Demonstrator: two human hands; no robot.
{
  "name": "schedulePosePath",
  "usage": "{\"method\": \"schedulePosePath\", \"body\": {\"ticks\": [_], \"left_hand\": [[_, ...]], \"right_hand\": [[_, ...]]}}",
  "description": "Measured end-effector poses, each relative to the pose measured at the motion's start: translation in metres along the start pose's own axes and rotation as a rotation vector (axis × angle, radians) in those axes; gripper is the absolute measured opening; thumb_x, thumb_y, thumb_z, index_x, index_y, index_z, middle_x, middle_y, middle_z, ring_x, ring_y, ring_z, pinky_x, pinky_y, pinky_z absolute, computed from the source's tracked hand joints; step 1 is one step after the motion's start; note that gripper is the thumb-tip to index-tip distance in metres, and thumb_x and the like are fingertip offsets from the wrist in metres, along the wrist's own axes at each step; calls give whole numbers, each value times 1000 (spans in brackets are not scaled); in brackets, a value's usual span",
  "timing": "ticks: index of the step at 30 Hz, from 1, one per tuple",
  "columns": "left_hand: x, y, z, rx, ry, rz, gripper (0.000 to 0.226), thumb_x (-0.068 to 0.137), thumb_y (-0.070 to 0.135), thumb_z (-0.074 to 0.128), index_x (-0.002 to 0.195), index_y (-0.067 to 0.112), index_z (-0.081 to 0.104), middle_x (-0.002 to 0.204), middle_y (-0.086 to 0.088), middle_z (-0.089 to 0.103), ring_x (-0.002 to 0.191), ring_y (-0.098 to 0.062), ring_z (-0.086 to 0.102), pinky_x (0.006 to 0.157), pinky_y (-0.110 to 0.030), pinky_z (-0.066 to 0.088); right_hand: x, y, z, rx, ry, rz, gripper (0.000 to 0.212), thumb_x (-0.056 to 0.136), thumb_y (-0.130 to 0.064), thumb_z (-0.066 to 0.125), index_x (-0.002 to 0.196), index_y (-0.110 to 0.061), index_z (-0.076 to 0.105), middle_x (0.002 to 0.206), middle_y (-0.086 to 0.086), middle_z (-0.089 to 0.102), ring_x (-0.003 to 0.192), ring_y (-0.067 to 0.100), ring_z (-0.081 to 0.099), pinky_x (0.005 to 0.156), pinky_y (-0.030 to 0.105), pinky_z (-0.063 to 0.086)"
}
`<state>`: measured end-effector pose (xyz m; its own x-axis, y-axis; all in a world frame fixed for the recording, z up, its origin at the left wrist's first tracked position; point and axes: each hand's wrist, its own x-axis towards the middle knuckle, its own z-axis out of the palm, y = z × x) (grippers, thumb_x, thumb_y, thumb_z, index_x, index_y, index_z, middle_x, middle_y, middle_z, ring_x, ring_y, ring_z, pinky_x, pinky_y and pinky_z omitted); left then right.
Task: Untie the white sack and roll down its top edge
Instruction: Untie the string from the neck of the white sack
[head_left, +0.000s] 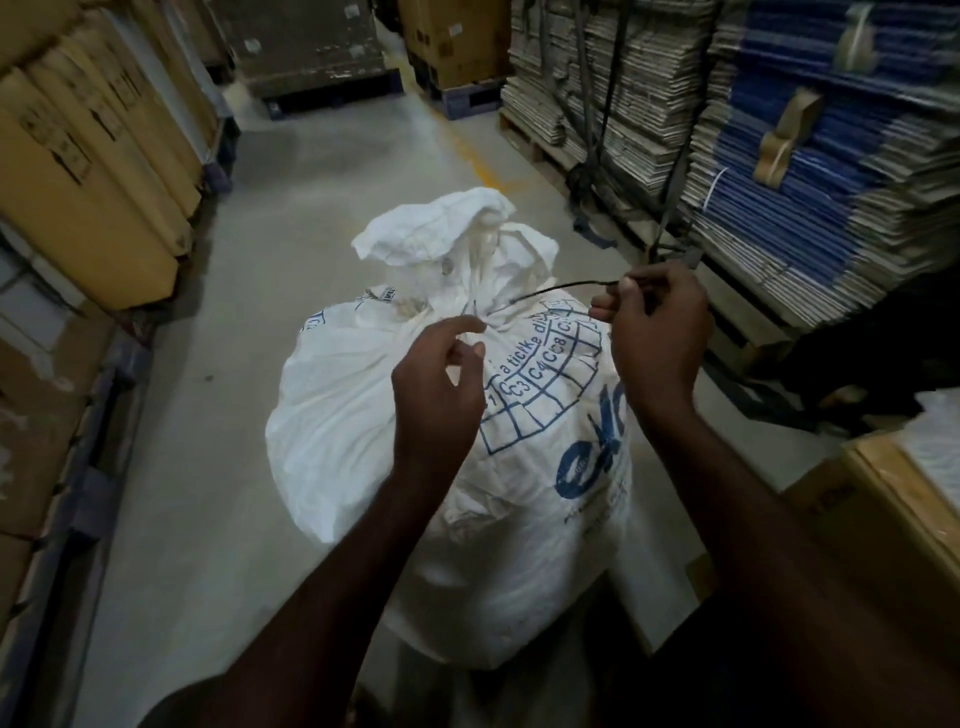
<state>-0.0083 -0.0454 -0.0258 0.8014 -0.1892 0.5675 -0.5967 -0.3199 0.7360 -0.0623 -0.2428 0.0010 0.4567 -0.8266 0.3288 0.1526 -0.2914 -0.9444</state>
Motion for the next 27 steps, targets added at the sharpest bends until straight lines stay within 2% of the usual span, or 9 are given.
{"method": "schedulePosePath", "body": {"ticks": [3, 5, 7, 10, 13, 16, 19, 23, 27], "left_hand": [[-11, 14, 10, -168, -67, -237, 17, 102, 11, 68, 115, 18, 76, 100, 5, 78, 86, -9, 76, 83, -30, 62], [-15, 24, 15, -401, -117, -436, 18, 108, 19, 66, 123, 16, 73, 109, -6, 79, 95, -21, 80, 88, -38, 66], [-14, 34, 15, -657, -122, -628, 23, 111, 26, 63, 129, 14, 68, 120, -16, 76, 102, -29, 80, 92, -38, 66], [-12, 41, 7, -876, -100, -815, 37, 111, 32, 61, 136, 6, 61, 131, -25, 70, 110, -33, 78, 92, -35, 65], [-16, 39, -4, -900, -120, -790, 39, 112, 29, 59, 141, 3, 60, 136, -24, 66, 117, -28, 75, 98, -35, 64], [-20, 38, -11, -922, -107, -770, 32, 115, 20, 54, 138, 0, 63, 143, -23, 63, 132, -34, 67, 99, -33, 63], [-21, 41, -18, -884, -126, -741, 23, 111, 3, 54, 128, -4, 68, 127, -27, 71, 129, -38, 69, 96, -26, 62], [-22, 51, -30, -797, -133, -624, 27, 102, -18, 52, 118, -9, 72, 121, -30, 72, 126, -41, 70, 103, -31, 61], [-26, 71, -31, -754, -129, -542, 29, 99, -20, 52, 109, -4, 74, 113, -26, 75, 117, -37, 75, 105, -36, 60]], "right_hand": [[-19, -16, -15, 29, -80, -79, 6, 100, -5, 59, 98, -8, 63, 86, 4, 76, 82, 11, 79, 80, 40, 66], [-38, -25, -25, 50, -165, -116, 5, 100, -6, 62, 99, -9, 66, 94, -1, 79, 93, 11, 79, 87, 41, 65], [-56, -31, -34, 82, -246, -155, 4, 98, -8, 67, 96, -12, 67, 104, -3, 80, 102, 12, 78, 92, 42, 63], [-79, -38, -47, 164, -364, -161, 21, 94, -1, 70, 86, -19, 65, 113, 2, 79, 110, 19, 76, 96, 44, 62], [-91, -38, -58, 197, -479, -137, 22, 89, 10, 68, 82, -11, 64, 114, 6, 79, 111, 24, 77, 97, 45, 61], [-96, -36, -70, 176, -591, -118, 16, 85, 17, 68, 85, 1, 66, 116, 5, 79, 114, 23, 76, 100, 38, 60], [-97, -37, -84, 130, -624, -141, 16, 84, 20, 69, 86, 5, 65, 116, 5, 79, 113, 22, 76, 99, 34, 60], [-94, -44, -103, 95, -591, -144, 14, 89, 5, 77, 86, 4, 64, 114, 8, 78, 111, 25, 76, 99, 45, 60], [-84, -60, -123, -36, -480, -155, 9, 92, -10, 79, 91, -7, 71, 106, -1, 80, 104, 16, 77, 97, 49, 62]]}}
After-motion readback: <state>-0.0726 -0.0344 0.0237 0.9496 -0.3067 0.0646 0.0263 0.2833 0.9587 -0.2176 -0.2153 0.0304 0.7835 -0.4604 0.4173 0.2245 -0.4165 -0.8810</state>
